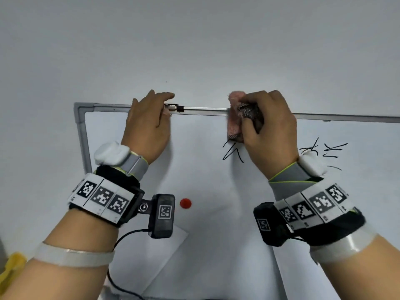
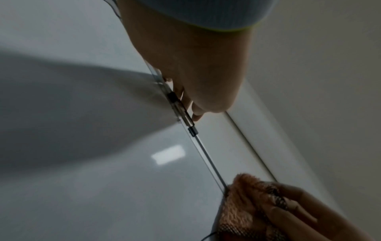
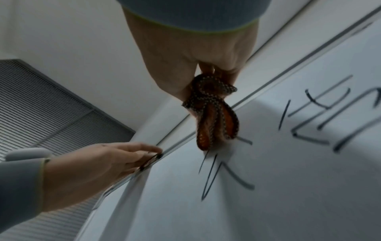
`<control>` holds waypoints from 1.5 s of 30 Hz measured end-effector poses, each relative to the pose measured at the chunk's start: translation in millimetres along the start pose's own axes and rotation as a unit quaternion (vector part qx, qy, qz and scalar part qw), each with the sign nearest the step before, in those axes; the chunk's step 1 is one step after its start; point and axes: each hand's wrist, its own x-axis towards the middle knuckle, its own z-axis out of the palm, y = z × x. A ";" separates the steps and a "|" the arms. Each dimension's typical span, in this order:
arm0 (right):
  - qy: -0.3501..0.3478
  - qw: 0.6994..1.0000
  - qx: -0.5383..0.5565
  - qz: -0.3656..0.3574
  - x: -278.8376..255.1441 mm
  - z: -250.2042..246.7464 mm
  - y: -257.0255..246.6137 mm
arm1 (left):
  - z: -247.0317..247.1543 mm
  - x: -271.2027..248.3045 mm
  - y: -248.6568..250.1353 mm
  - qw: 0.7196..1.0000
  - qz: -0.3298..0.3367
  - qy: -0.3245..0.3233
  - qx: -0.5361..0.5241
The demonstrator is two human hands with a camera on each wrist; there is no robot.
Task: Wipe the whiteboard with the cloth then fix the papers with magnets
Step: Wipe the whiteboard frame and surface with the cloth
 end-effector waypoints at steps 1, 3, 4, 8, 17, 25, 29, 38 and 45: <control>-0.002 1.000 0.009 -0.009 -8.1 1.7 -3.0 | -0.2 -4.6 -2.6 1.000 0.003 0.000 0.017; -0.034 0.998 0.028 -0.046 -27.5 7.3 -9.3 | 1.0 -10.6 -7.1 0.998 0.016 0.003 0.062; -0.070 0.994 0.034 -0.076 -38.5 11.2 -12.8 | 1.4 -10.0 -7.1 0.997 0.019 0.007 0.081; -0.286 0.931 -0.052 -0.220 -97.9 40.7 -3.2 | 13.4 -2.2 10.4 0.993 0.021 0.012 0.118; -0.102 0.991 -0.077 -0.027 -176.5 12.8 90.6 | 57.6 4.3 28.5 0.995 0.035 0.039 0.087; -0.156 0.986 -0.027 -0.053 -167.2 57.2 55.3 | 68.7 7.8 22.1 0.990 0.049 0.040 0.130; -0.105 0.994 -0.005 0.012 -165.2 37.4 73.3 | 68.6 9.0 22.8 0.990 0.053 0.032 0.130; -0.106 0.992 -0.049 -0.042 -180.3 57.8 53.9 | 78.7 6.1 34.8 0.990 -0.003 0.038 0.136; 0.022 0.992 -0.060 0.107 -190.5 -12.1 113.9 | 80.3 9.7 48.6 0.990 -0.040 0.036 0.128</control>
